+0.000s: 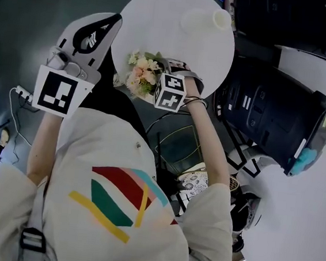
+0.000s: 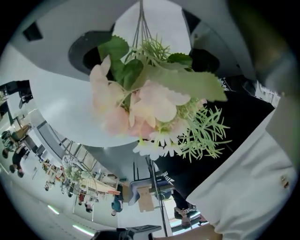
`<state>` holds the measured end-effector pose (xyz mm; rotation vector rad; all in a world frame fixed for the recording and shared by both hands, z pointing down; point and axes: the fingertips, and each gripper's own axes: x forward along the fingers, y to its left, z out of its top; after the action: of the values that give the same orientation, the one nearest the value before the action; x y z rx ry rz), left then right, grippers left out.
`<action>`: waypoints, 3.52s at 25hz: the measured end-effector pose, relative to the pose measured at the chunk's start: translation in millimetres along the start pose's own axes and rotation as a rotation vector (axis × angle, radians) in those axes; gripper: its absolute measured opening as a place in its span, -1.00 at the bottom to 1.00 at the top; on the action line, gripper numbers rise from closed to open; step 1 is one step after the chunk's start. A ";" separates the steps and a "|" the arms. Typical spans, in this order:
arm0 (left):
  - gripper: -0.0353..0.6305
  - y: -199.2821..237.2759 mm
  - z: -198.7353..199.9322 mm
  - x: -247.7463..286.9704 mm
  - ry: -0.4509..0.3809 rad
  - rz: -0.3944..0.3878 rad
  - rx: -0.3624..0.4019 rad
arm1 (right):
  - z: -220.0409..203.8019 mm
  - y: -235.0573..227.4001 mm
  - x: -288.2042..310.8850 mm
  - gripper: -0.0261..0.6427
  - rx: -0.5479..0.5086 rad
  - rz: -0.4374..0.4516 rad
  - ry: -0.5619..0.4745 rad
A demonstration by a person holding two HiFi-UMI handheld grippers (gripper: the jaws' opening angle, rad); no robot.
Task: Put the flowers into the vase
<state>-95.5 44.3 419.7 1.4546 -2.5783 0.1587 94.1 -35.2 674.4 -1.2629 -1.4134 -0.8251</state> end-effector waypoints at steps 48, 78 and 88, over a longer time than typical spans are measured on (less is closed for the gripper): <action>-0.87 6.2 154.8 39.6 -0.300 -0.056 -0.106 | 52.9 -54.6 -329.6 -0.38 0.616 -0.820 -1.140; -0.88 50.1 197.7 149.6 -0.278 -0.386 0.010 | -37.7 -107.8 -509.1 -0.38 0.939 -1.601 -1.684; -0.87 105.6 170.3 168.5 -0.193 -0.405 0.052 | -51.7 -155.7 -456.7 -0.38 0.998 -1.861 -1.348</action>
<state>-288.5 -72.7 287.0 2.0646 -2.3640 0.0298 -78.2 -238.5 268.9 0.9596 -3.3761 0.0793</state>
